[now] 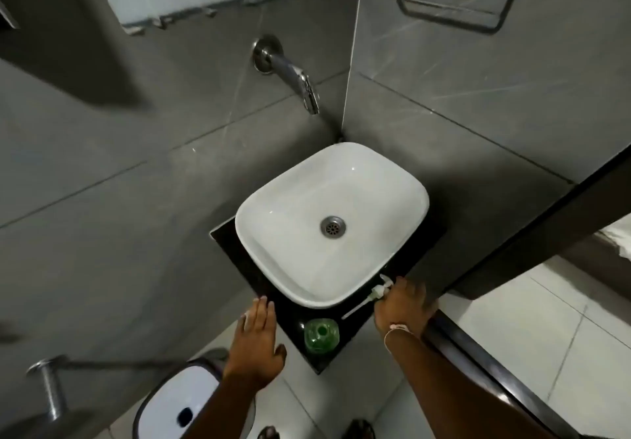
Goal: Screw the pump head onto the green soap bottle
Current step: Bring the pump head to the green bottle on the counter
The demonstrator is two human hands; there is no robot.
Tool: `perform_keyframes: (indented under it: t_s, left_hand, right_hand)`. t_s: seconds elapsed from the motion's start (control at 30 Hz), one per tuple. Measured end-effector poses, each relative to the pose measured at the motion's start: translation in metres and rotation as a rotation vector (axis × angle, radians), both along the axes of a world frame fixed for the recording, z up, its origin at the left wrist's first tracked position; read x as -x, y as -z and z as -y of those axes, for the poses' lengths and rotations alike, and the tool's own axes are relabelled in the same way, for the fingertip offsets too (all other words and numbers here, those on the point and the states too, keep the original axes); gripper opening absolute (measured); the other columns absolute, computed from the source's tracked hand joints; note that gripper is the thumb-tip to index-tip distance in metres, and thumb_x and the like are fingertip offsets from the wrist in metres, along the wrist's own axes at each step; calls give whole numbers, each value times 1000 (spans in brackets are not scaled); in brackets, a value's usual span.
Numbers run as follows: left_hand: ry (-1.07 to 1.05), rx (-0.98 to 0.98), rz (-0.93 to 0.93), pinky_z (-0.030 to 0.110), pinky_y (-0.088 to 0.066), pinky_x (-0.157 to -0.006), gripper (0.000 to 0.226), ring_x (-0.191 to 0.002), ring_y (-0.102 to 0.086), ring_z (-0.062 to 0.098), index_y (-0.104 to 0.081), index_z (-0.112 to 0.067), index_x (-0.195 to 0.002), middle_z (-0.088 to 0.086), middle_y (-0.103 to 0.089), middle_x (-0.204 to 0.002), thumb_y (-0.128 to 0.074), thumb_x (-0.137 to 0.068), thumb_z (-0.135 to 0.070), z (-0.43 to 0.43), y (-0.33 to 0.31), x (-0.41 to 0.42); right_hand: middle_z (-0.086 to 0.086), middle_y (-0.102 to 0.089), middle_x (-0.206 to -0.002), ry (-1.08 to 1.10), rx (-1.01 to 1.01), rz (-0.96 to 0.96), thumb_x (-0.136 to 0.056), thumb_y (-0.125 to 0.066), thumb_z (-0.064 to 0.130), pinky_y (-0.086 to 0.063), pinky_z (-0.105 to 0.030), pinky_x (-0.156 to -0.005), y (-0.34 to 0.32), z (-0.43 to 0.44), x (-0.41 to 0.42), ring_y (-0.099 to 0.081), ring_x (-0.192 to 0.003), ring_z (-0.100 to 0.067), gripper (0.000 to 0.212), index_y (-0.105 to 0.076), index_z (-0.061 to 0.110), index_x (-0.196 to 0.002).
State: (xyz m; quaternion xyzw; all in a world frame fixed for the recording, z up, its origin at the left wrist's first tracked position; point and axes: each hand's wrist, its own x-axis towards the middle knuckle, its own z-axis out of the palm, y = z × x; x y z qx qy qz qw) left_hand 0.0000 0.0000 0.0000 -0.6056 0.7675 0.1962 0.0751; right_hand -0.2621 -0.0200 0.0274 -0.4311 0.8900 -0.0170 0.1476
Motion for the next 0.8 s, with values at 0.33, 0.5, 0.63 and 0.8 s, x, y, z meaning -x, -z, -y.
perform_keyframes:
  t_s: [0.33,0.5,0.63,0.8]
  left_hand:
    - [-103,-148,-206,52,-3,-118,93,-147,14,24,-21,-34,-147,6,10,-161,-61,-69,-67,-2,31,39]
    - [-184,-165,-308,56,-3,-118,77,-147,12,25,-43,-43,-133,5,4,-162,-69,-64,-64,1,32,44]
    - [-194,-151,-326,57,-4,-118,69,-147,11,25,-48,-46,-128,5,2,-162,-71,-65,-63,0,34,43]
    - [-183,-132,-313,57,-1,-118,70,-147,13,24,-47,-47,-128,4,3,-162,-69,-65,-67,-1,37,42]
  right_hand:
    - [-24,-60,-130,391,-122,456,-85,-57,56,-46,-51,-101,24,36,15,-57,-118,-42,65,-60,0,-118]
    - [-24,-60,-127,557,-109,625,-83,-63,53,-50,-55,-96,29,44,13,-64,-94,-44,65,-59,-2,-118]
    - [-26,-65,-117,667,-38,693,-84,-65,46,-57,-54,-84,32,44,13,-53,-55,-36,59,-60,-6,-113]
    - [-20,-63,-95,723,187,760,-80,-68,50,-52,-41,-68,5,15,11,-57,-64,-34,48,-66,2,-86]
